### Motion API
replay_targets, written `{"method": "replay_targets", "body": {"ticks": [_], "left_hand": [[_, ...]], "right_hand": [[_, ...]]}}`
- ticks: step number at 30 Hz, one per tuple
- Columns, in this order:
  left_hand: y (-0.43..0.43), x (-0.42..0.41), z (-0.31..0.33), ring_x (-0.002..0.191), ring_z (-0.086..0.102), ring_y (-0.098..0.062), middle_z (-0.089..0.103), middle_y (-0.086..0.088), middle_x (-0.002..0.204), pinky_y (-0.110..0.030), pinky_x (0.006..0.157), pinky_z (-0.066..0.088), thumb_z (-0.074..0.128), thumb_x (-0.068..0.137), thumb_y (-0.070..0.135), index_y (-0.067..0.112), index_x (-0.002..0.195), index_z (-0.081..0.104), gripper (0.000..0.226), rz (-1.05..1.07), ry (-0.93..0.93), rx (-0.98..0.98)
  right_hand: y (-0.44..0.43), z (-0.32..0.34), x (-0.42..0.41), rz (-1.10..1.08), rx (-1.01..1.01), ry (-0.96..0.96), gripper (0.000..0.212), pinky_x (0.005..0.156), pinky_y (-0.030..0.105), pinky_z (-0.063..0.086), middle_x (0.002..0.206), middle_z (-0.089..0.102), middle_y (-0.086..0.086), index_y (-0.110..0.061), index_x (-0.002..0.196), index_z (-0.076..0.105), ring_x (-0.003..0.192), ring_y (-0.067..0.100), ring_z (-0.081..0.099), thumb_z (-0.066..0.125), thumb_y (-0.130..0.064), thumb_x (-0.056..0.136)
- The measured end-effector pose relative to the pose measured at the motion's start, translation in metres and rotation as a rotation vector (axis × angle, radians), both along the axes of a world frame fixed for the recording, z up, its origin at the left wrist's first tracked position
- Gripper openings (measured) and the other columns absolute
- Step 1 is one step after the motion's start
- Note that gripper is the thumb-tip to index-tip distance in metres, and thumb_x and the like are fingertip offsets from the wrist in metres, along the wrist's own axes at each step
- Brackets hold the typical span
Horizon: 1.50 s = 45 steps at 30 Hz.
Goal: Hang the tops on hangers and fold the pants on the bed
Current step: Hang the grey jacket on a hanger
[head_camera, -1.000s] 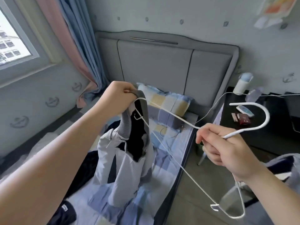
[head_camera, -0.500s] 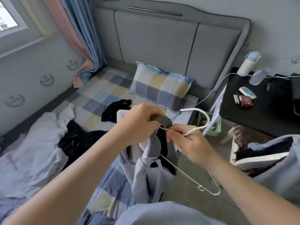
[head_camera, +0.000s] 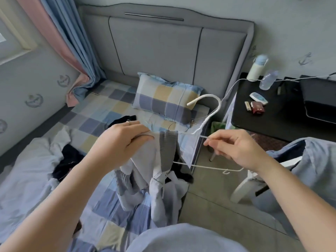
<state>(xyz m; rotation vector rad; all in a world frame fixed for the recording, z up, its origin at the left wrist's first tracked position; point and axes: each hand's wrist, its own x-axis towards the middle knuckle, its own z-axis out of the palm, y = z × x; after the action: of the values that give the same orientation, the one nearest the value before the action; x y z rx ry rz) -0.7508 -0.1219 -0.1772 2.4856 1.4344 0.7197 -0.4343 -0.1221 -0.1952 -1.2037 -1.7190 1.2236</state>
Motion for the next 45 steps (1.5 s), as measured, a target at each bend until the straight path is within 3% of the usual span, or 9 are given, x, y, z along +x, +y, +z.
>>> {"method": "replay_targets", "body": {"ticks": [6, 11, 19, 22, 25, 27, 32, 38, 45], "left_hand": [[-0.011, 0.009, -0.002, 0.081, 0.062, -0.011, 0.065, 0.011, 0.085, -0.038, 0.069, 0.054, 0.042, 0.1, 0.041, 0.016, 0.1, 0.074, 0.04, 0.011, -0.056, 0.005], [-0.018, 0.033, -0.01, 0.074, 0.061, -0.02, 0.064, 0.004, 0.078, -0.041, 0.065, 0.052, 0.043, 0.101, 0.035, 0.009, 0.093, 0.069, 0.037, -0.023, -0.133, 0.03], [-0.021, 0.048, -0.011, 0.066, 0.051, -0.009, 0.05, 0.014, 0.065, -0.037, 0.06, 0.046, 0.049, 0.101, 0.028, 0.034, 0.074, 0.055, 0.028, -0.066, -0.175, -0.005], [-0.02, 0.05, -0.015, 0.059, 0.045, -0.01, 0.043, 0.012, 0.057, -0.033, 0.055, 0.04, 0.056, 0.101, 0.02, 0.039, 0.065, 0.043, 0.043, 0.033, -0.229, -0.027], [-0.019, 0.051, -0.017, 0.057, 0.04, -0.015, 0.042, 0.005, 0.056, -0.026, 0.055, 0.035, 0.058, 0.1, 0.015, 0.013, 0.067, 0.049, 0.034, 0.128, -0.335, -0.032], [-0.02, 0.053, -0.016, 0.054, 0.035, -0.012, 0.038, 0.007, 0.055, -0.018, 0.053, 0.029, 0.057, 0.1, 0.015, 0.014, 0.065, 0.045, 0.036, 0.18, -0.41, -0.059], [-0.024, 0.064, -0.009, 0.052, 0.037, -0.009, 0.039, 0.009, 0.051, -0.015, 0.051, 0.03, 0.057, 0.1, 0.015, 0.015, 0.066, 0.054, 0.034, 0.232, -0.501, -0.081], [-0.023, 0.072, -0.009, 0.051, 0.037, -0.006, 0.039, 0.012, 0.051, -0.015, 0.049, 0.031, 0.055, 0.101, 0.018, 0.014, 0.068, 0.053, 0.033, 0.279, -0.585, -0.128], [-0.02, 0.074, -0.013, 0.051, 0.032, -0.007, 0.036, 0.011, 0.05, -0.017, 0.05, 0.029, 0.056, 0.101, 0.018, 0.021, 0.061, 0.036, 0.045, 0.273, -0.583, -0.156]], "right_hand": [[-0.004, -0.006, 0.01, -0.088, 0.059, -0.029, 0.02, 0.055, 0.015, 0.036, 0.055, 0.049, -0.004, -0.023, 0.086, 0.077, 0.053, 0.005, 0.042, 0.061, -0.032, 0.088], [-0.01, 0.002, -0.006, 0.006, 0.085, -0.076, 0.017, 0.056, 0.025, 0.034, 0.058, 0.049, 0.01, -0.034, 0.084, 0.077, 0.056, 0.03, 0.038, 0.061, -0.037, 0.09], [-0.019, -0.005, -0.014, -0.029, 0.104, -0.154, 0.016, 0.071, 0.038, 0.048, 0.079, 0.07, 0.001, -0.027, 0.097, 0.078, 0.073, 0.024, 0.062, 0.064, -0.031, 0.092], [-0.024, -0.018, -0.014, -0.214, 0.397, -0.268, 0.017, 0.096, 0.032, 0.048, 0.105, 0.067, -0.006, -0.017, 0.11, 0.074, 0.105, 0.012, 0.062, 0.065, -0.018, 0.095], [-0.039, -0.033, -0.019, -0.415, 0.7, -0.257, 0.017, 0.092, 0.033, 0.05, 0.106, 0.065, 0.003, -0.004, 0.107, 0.07, 0.103, 0.017, 0.062, 0.062, -0.005, 0.092], [-0.048, -0.041, -0.031, -0.326, 0.591, -0.192, 0.021, 0.083, 0.029, 0.053, 0.104, 0.067, 0.0, -0.006, 0.11, 0.068, 0.096, 0.01, 0.064, 0.063, 0.0, 0.092], [-0.041, -0.059, -0.064, -0.1, 0.1, -0.186, 0.047, 0.106, 0.028, 0.042, 0.132, 0.058, -0.015, -0.029, 0.138, 0.052, 0.126, 0.001, 0.05, 0.067, -0.021, 0.094], [-0.029, -0.064, -0.072, -0.072, -0.023, -0.041, 0.005, 0.094, 0.051, 0.051, 0.097, 0.072, 0.001, -0.014, 0.093, 0.065, 0.097, 0.02, 0.067, 0.066, -0.014, 0.088], [-0.022, -0.073, -0.055, -0.054, -0.16, 0.151, 0.014, 0.09, 0.054, 0.053, 0.096, 0.074, 0.014, -0.009, 0.096, 0.059, 0.089, 0.032, 0.069, 0.069, -0.004, 0.087]]}}
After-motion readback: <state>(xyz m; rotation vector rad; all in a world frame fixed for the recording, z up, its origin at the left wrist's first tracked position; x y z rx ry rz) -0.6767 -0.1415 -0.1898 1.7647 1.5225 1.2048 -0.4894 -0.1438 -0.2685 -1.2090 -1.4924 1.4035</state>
